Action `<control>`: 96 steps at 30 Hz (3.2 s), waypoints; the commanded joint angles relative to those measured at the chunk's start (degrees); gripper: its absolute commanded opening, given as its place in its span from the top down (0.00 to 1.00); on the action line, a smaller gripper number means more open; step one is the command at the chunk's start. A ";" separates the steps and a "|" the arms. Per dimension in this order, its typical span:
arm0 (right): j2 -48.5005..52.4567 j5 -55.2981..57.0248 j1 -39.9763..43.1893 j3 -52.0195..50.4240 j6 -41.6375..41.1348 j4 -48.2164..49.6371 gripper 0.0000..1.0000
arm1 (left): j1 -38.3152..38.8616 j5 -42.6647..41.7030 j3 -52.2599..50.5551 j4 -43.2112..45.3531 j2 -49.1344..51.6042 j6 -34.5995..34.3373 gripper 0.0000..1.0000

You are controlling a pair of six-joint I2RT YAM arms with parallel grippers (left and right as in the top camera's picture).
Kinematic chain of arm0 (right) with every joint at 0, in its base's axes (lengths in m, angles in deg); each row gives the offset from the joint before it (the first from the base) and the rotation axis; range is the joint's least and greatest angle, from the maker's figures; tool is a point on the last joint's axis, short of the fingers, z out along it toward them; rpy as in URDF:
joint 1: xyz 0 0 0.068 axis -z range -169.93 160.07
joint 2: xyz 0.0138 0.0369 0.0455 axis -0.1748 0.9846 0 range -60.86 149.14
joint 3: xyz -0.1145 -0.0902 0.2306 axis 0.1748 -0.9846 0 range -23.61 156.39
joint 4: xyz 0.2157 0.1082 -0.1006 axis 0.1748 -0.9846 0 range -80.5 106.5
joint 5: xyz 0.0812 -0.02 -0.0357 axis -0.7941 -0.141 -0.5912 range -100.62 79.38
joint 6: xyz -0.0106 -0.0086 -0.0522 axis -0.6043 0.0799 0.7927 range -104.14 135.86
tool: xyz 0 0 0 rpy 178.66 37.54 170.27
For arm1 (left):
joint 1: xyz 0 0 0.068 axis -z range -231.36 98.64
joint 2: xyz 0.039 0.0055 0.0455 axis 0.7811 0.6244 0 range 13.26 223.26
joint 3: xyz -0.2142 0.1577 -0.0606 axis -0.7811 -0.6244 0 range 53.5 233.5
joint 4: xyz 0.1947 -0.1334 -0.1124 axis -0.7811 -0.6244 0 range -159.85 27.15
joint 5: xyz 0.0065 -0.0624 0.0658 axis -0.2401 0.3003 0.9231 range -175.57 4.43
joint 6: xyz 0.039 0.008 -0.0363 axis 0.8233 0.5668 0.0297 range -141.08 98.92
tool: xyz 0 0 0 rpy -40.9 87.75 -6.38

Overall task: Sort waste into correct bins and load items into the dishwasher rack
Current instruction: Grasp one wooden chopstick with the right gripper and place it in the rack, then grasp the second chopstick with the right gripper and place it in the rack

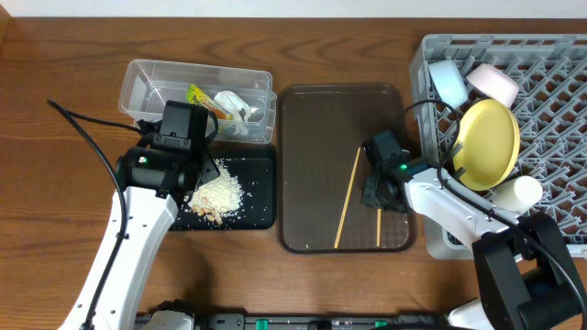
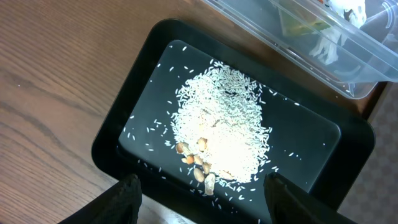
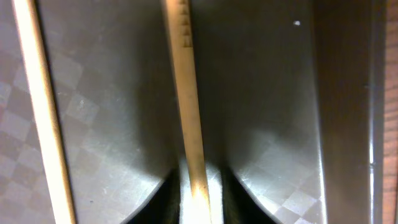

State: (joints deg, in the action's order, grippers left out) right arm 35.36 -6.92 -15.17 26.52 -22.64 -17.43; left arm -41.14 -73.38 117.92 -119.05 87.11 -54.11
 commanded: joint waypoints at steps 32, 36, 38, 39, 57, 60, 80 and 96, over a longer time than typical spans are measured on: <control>-9.90 2.08 25.46 17.86 34.40 -19.61 0.99 | -0.28 0.31 -0.13 -0.15 0.22 -0.46 0.34; -7.02 2.08 25.59 17.84 34.80 -17.77 0.98 | -0.28 0.31 -0.13 -0.15 0.22 -0.48 0.34; -6.97 2.08 25.59 17.88 34.77 -16.94 0.88 | -0.28 0.31 -0.13 -0.17 0.22 -0.48 0.34; -7.30 2.05 25.59 18.23 34.75 -16.81 0.80 | -0.28 0.31 -0.13 -0.22 0.22 -0.46 0.34; -11.78 -9.03 9.66 19.21 19.98 -15.47 0.55 | -0.28 0.31 -0.13 -0.31 0.22 -0.48 0.34; -8.55 -7.85 4.92 17.35 16.74 -14.08 0.53 | -0.28 0.31 -0.13 -0.31 0.22 -0.48 0.34; 13.14 -4.35 -8.83 14.69 3.76 -8.22 0.79 | -0.28 0.31 -0.13 -0.31 0.22 -0.48 0.34; -8.28 -3.93 10.54 28.02 25.62 -17.99 0.99 | -0.28 0.31 -0.13 -0.28 0.22 -0.48 0.34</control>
State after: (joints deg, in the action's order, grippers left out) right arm 31.84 -11.79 -8.59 52.47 -6.01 -34.00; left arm -41.14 -73.38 117.92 -119.25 87.11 -54.11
